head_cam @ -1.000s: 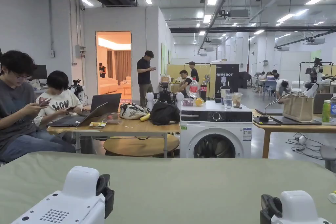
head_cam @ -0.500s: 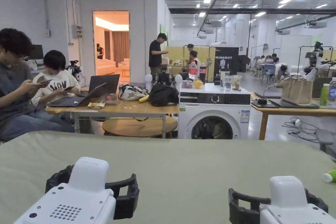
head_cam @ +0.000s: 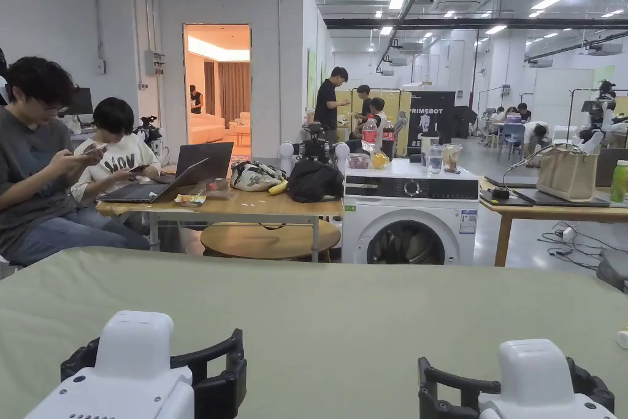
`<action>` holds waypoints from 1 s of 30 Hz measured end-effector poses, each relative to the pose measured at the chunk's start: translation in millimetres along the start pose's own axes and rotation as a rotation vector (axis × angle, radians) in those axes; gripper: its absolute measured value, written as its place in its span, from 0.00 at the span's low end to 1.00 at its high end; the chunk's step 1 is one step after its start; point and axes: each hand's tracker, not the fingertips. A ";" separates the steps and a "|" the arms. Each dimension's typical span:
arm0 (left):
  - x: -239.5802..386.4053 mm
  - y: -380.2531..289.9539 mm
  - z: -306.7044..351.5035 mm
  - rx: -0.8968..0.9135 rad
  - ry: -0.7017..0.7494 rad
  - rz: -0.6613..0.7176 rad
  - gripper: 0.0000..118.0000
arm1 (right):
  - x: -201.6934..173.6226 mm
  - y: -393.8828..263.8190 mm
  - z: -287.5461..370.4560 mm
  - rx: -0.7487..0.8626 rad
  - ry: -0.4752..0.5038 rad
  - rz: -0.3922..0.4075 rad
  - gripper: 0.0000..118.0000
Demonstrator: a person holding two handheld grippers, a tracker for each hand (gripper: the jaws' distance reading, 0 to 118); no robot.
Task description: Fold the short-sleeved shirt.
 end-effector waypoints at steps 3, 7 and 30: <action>1.4 -0.5 2.6 0.001 -0.005 0.007 0.89 | 2.1 -2.8 -0.4 -0.019 -0.020 0.001 1.00; 3.3 -1.4 5.0 0.012 -0.009 0.007 0.89 | 5.2 -5.2 -0.3 -0.037 -0.035 -0.004 1.00; 5.5 1.7 12.8 0.005 -0.031 0.014 0.89 | 5.9 16.3 0.8 -0.125 -0.138 -0.342 1.00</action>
